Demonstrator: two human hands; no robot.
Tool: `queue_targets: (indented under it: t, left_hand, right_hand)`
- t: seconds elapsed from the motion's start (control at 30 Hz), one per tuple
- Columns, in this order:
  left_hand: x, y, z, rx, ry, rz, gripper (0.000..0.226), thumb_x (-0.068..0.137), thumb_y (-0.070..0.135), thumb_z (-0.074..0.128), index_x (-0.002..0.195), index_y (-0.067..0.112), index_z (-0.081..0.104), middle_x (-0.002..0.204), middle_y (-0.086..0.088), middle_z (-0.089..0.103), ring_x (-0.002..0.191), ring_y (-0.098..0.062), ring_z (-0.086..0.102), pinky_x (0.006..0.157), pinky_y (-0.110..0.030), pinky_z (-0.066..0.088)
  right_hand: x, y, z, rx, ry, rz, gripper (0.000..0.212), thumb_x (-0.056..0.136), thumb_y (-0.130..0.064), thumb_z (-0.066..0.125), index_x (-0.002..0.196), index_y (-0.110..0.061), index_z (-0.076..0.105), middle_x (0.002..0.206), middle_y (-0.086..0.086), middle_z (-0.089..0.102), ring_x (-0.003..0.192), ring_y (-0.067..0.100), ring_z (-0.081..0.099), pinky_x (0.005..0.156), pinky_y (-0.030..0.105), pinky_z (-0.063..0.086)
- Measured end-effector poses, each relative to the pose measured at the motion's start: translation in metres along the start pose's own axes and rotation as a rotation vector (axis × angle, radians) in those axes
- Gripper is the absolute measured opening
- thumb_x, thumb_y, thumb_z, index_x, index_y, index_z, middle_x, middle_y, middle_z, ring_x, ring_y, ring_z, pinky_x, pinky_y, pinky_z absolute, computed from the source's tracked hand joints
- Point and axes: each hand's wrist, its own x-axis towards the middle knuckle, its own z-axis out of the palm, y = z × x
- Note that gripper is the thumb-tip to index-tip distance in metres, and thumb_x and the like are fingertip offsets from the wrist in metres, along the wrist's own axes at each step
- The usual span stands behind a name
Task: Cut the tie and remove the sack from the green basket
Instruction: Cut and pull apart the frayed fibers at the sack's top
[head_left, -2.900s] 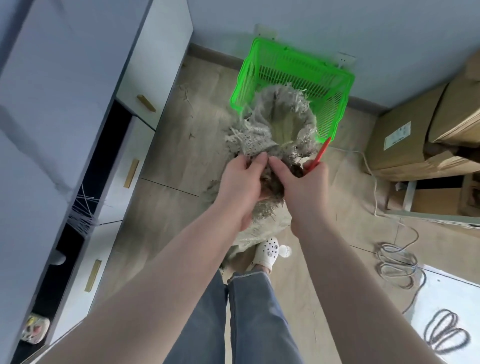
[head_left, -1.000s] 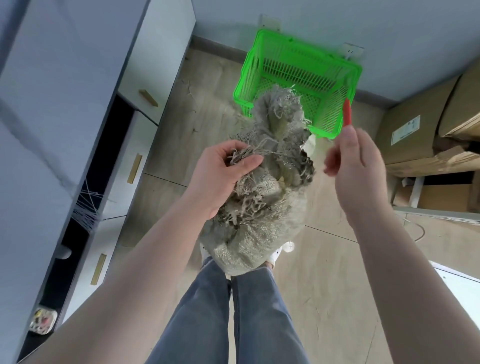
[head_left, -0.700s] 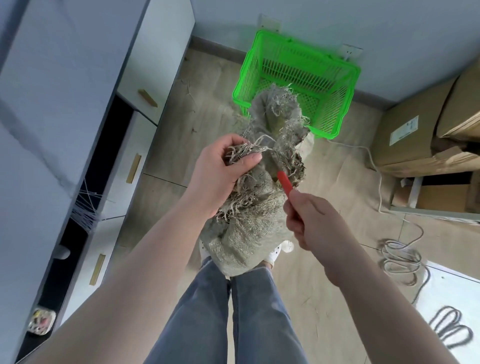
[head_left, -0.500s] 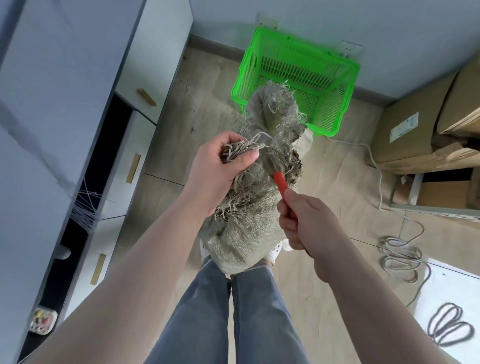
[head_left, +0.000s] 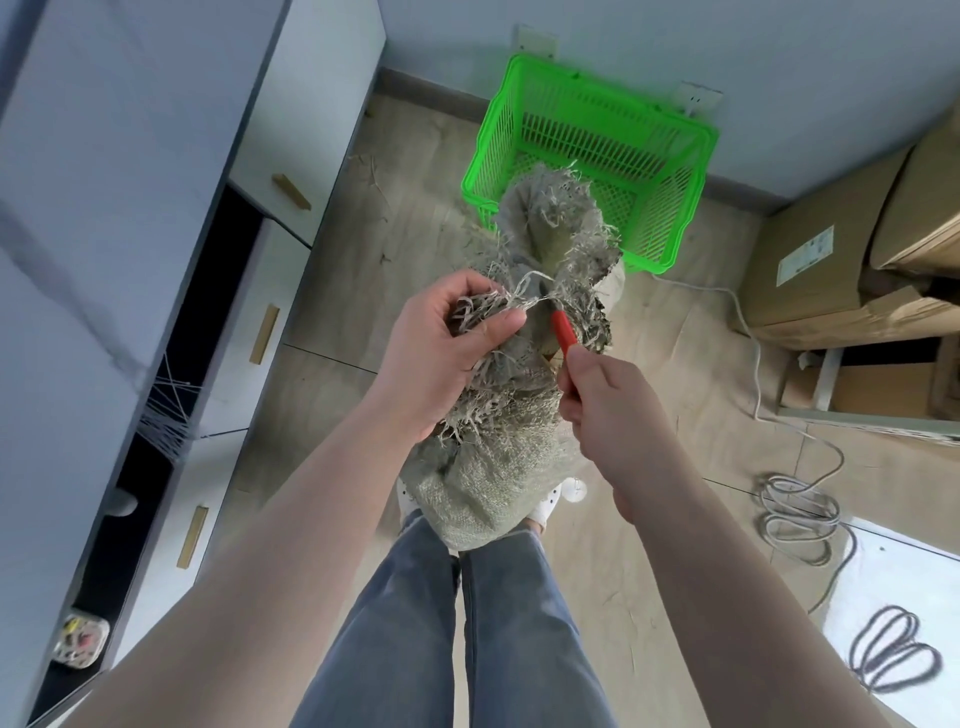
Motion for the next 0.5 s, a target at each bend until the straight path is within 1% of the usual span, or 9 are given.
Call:
queue_targets:
  t: [0.07, 0.17, 0.23, 0.27, 0.3, 0.33, 0.4, 0.43, 0.5]
  left_hand:
    - [-0.001, 0.0, 0.0, -0.016, 0.012, 0.002, 0.014, 0.083, 0.014, 0.072, 0.091, 0.011, 0.062, 0.061, 0.011, 0.064, 0.054, -0.002, 0.059, 0.052, -0.016, 0.047]
    - [0.0, -0.001, 0.0, -0.018, 0.03, -0.032, 0.013, 0.082, 0.017, 0.072, 0.09, 0.017, 0.062, 0.064, 0.011, 0.066, 0.058, -0.004, 0.062, 0.057, -0.023, 0.051]
    - [0.002, -0.005, 0.0, -0.071, -0.001, -0.067, 0.02, 0.081, 0.019, 0.072, 0.099, 0.018, 0.065, 0.08, 0.007, 0.071, 0.073, -0.015, 0.069, 0.072, -0.036, 0.058]
    - [0.003, -0.006, 0.001, -0.116, -0.044, -0.097, 0.026, 0.083, 0.017, 0.07, 0.108, 0.02, 0.065, 0.092, 0.002, 0.072, 0.085, -0.022, 0.071, 0.08, -0.043, 0.059]
    - [0.003, -0.008, 0.003, -0.164, -0.104, -0.147, 0.033, 0.087, 0.014, 0.065, 0.118, 0.024, 0.063, 0.101, -0.001, 0.072, 0.092, -0.024, 0.071, 0.083, -0.046, 0.058]
    - [0.004, -0.01, 0.006, -0.196, -0.174, -0.202, 0.039, 0.091, 0.012, 0.059, 0.126, 0.029, 0.058, 0.102, 0.0, 0.072, 0.093, -0.022, 0.071, 0.083, -0.042, 0.058]
    - [0.005, -0.014, 0.01, -0.192, -0.286, -0.284, 0.041, 0.096, 0.013, 0.051, 0.133, 0.03, 0.051, 0.093, 0.003, 0.073, 0.085, -0.014, 0.069, 0.078, -0.032, 0.057]
    - [0.006, -0.015, 0.013, -0.172, -0.323, -0.298, 0.036, 0.097, 0.016, 0.05, 0.131, 0.028, 0.052, 0.091, 0.004, 0.074, 0.086, -0.012, 0.068, 0.079, -0.031, 0.055]
    - [0.01, -0.02, 0.016, -0.129, -0.355, -0.334, 0.028, 0.097, 0.028, 0.054, 0.124, 0.022, 0.058, 0.098, 0.0, 0.073, 0.095, -0.016, 0.065, 0.091, -0.035, 0.05]
  right_hand:
    - [0.001, -0.001, -0.003, -0.048, 0.016, -0.029, 0.042, 0.104, -0.03, 0.036, 0.066, -0.016, 0.046, 0.052, -0.005, 0.039, 0.045, 0.012, 0.031, 0.05, 0.028, 0.025]
    - [0.001, 0.002, -0.007, -0.053, 0.03, -0.046, 0.042, 0.103, -0.032, 0.037, 0.065, -0.018, 0.046, 0.051, -0.008, 0.04, 0.046, 0.012, 0.031, 0.051, 0.028, 0.025]
    - [0.001, 0.004, -0.009, 0.02, 0.005, -0.046, 0.042, 0.104, -0.033, 0.037, 0.066, -0.019, 0.047, 0.048, -0.012, 0.038, 0.046, 0.011, 0.028, 0.051, 0.028, 0.023]
    - [0.0, 0.004, -0.01, 0.06, -0.022, -0.048, 0.041, 0.104, -0.033, 0.037, 0.066, -0.019, 0.047, 0.046, -0.013, 0.036, 0.045, 0.01, 0.027, 0.05, 0.027, 0.022]
    - [-0.001, 0.003, -0.012, 0.088, -0.052, -0.051, 0.041, 0.104, -0.032, 0.037, 0.067, -0.018, 0.048, 0.046, -0.013, 0.035, 0.044, 0.009, 0.025, 0.049, 0.026, 0.021]
    - [-0.002, 0.003, -0.013, 0.106, -0.084, -0.052, 0.041, 0.104, -0.032, 0.037, 0.067, -0.018, 0.048, 0.046, -0.012, 0.034, 0.043, 0.009, 0.024, 0.048, 0.025, 0.021]
    - [-0.005, 0.001, -0.014, 0.14, -0.139, -0.039, 0.04, 0.104, -0.032, 0.037, 0.068, -0.016, 0.048, 0.048, -0.01, 0.033, 0.042, 0.009, 0.023, 0.044, 0.021, 0.02]
    - [-0.006, 0.0, -0.016, 0.165, -0.16, -0.025, 0.04, 0.104, -0.031, 0.037, 0.069, -0.016, 0.048, 0.049, -0.009, 0.032, 0.042, 0.009, 0.022, 0.042, 0.02, 0.019]
    - [-0.007, -0.002, -0.021, 0.225, -0.183, 0.006, 0.039, 0.104, -0.03, 0.037, 0.07, -0.014, 0.047, 0.051, -0.006, 0.03, 0.043, 0.009, 0.019, 0.039, 0.018, 0.017]
